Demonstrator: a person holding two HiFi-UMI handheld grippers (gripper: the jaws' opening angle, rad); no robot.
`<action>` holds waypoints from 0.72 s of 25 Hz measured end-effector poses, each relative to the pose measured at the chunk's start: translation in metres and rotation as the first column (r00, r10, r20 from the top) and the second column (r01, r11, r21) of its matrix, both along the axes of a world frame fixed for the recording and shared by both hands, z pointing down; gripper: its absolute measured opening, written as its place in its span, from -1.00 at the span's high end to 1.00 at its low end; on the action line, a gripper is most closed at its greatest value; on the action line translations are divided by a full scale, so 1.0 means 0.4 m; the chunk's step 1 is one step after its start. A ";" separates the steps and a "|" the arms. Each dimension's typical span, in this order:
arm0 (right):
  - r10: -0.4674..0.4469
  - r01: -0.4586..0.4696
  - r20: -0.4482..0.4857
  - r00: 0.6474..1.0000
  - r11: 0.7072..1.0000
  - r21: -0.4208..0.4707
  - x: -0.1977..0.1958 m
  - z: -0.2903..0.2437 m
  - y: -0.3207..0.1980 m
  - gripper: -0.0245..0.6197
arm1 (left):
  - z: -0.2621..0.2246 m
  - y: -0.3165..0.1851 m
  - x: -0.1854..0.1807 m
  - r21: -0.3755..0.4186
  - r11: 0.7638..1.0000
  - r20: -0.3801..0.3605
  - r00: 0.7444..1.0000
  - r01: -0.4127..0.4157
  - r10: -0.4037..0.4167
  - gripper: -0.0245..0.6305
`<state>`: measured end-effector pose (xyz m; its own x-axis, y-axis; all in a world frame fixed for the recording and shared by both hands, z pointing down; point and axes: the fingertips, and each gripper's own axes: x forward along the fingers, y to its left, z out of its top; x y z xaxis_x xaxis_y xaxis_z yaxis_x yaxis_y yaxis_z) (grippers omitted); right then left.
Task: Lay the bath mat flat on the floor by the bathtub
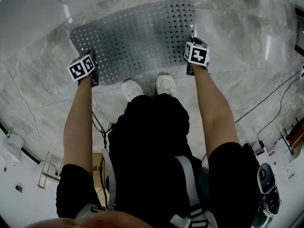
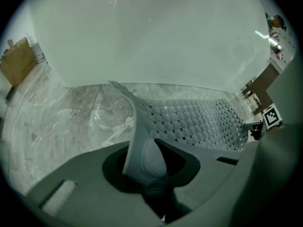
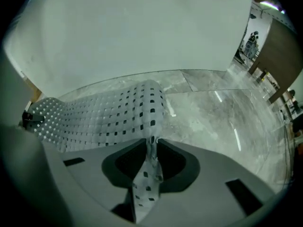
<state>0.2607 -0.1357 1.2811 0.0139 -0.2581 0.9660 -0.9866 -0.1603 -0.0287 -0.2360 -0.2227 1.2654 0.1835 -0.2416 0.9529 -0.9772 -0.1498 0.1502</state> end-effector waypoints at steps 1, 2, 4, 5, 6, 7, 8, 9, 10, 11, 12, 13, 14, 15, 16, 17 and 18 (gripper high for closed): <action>-0.013 0.013 -0.007 1.000 1.000 -0.016 0.009 0.016 0.004 0.71 | 0.020 0.008 -0.016 -0.021 1.000 0.019 1.000 -0.004 0.005 0.70; -0.017 0.017 -0.013 1.000 0.999 -0.027 0.018 0.027 0.006 0.68 | 0.036 0.016 -0.033 -0.044 0.999 0.043 0.999 -0.014 0.016 0.61; -0.003 0.002 -0.024 1.000 1.000 -0.031 0.036 0.033 0.000 0.49 | 0.052 0.031 -0.069 -0.081 0.996 0.102 0.993 -0.043 0.051 0.46; 0.008 -0.009 -0.027 1.000 1.000 -0.027 0.043 0.027 -0.005 0.29 | 0.050 0.039 -0.087 -0.094 0.994 0.127 0.990 -0.051 0.063 0.35; 0.014 -0.015 -0.028 1.000 1.000 -0.020 0.045 0.015 -0.010 0.19 | 0.042 0.047 -0.104 -0.104 0.993 0.143 0.987 -0.051 0.066 0.31; 0.015 -0.015 -0.025 1.000 1.000 -0.010 0.042 -0.002 -0.017 0.19 | 0.027 0.054 -0.119 -0.108 0.993 0.153 0.986 -0.044 0.061 0.31; 0.010 -0.010 -0.019 1.000 1.000 0.002 0.035 -0.025 -0.024 0.19 | 0.006 0.060 -0.130 -0.107 0.994 0.160 0.986 -0.037 0.054 0.31; 0.002 -0.002 -0.010 1.000 1.000 0.013 0.024 -0.051 -0.030 0.19 | -0.020 0.065 -0.137 -0.104 0.994 0.166 0.985 -0.033 0.050 0.31; -0.007 0.007 0.004 1.000 1.000 0.021 0.010 -0.081 -0.033 0.19 | -0.051 0.071 -0.139 -0.100 0.994 0.169 0.984 -0.032 0.049 0.31; -0.018 0.018 0.023 1.000 1.000 0.024 -0.006 -0.113 -0.034 0.19 | -0.086 0.075 -0.136 -0.095 0.995 0.168 0.985 -0.033 0.048 0.31; -0.034 0.033 0.042 0.999 0.999 0.021 -0.025 -0.147 -0.033 0.19 | -0.126 0.079 -0.127 -0.086 0.996 0.160 0.986 -0.032 0.046 0.31; -0.057 0.056 0.053 0.997 0.998 0.013 -0.042 -0.184 -0.030 0.22 | -0.172 0.081 -0.112 -0.073 0.997 0.146 0.988 -0.031 0.041 0.32; -0.084 0.084 0.053 0.995 0.996 0.006 -0.057 -0.224 -0.025 0.42 | -0.225 0.084 -0.093 -0.054 0.998 0.130 0.991 -0.030 0.037 0.37; -0.110 0.110 0.047 0.993 0.994 0.004 -0.072 -0.268 -0.021 0.60 | -0.284 0.084 -0.072 -0.028 0.999 0.114 0.993 -0.032 0.035 0.57; -0.128 0.128 0.044 0.991 0.992 0.010 -0.086 -0.317 -0.020 0.71 | -0.346 0.082 -0.048 0.004 0.999 0.096 0.995 -0.036 0.036 0.77; -0.135 0.134 0.044 0.990 0.991 0.024 -0.100 -0.372 -0.024 0.81 | -0.411 0.080 -0.022 0.037 0.998 0.073 0.997 -0.042 0.039 0.88; -0.129 0.127 0.046 0.991 0.991 0.045 -0.113 -0.432 -0.031 0.87 | -0.477 0.078 0.006 0.071 0.996 0.044 0.998 -0.048 0.045 0.91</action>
<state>0.2156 -0.1481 1.1081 -0.0686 -0.2947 0.9531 -0.9962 -0.0307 -0.0811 -0.2335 -0.1917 1.0747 0.1560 -0.3022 0.9404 -0.9742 -0.2042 0.0960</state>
